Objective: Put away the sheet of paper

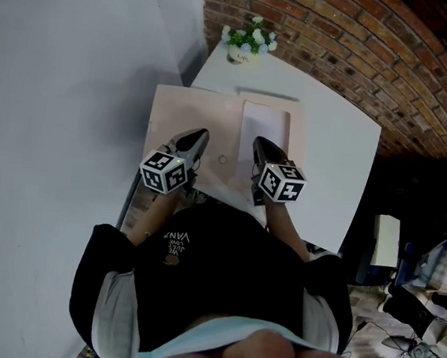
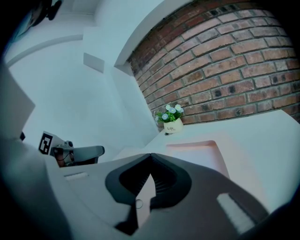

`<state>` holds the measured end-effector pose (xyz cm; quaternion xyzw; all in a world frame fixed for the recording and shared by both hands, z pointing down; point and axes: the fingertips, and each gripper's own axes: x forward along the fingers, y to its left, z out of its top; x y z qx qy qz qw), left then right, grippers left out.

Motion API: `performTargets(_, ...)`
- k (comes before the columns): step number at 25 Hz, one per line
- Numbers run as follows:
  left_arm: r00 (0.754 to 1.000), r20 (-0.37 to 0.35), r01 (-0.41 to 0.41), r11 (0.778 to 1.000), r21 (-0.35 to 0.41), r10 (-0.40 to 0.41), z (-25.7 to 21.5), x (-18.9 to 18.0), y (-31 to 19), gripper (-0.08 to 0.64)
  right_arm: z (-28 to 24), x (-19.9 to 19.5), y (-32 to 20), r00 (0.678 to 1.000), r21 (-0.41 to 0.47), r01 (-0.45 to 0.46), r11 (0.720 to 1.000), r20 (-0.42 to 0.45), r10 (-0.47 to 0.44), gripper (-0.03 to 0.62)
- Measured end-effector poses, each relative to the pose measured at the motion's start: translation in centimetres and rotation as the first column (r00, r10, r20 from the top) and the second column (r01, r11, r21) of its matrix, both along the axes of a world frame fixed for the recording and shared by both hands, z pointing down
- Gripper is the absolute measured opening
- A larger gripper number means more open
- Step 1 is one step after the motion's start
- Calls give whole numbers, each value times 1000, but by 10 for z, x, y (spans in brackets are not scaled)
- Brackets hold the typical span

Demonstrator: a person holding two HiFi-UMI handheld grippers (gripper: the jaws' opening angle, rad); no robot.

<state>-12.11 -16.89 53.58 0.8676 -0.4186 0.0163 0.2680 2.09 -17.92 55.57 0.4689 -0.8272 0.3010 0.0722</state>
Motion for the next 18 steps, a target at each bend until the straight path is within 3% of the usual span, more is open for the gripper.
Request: performTargets(18,1000,20,3,1000,-4,-3,-2,-3,6,0,-3,0,6,1000,3,0,1000,-10,0,-3)
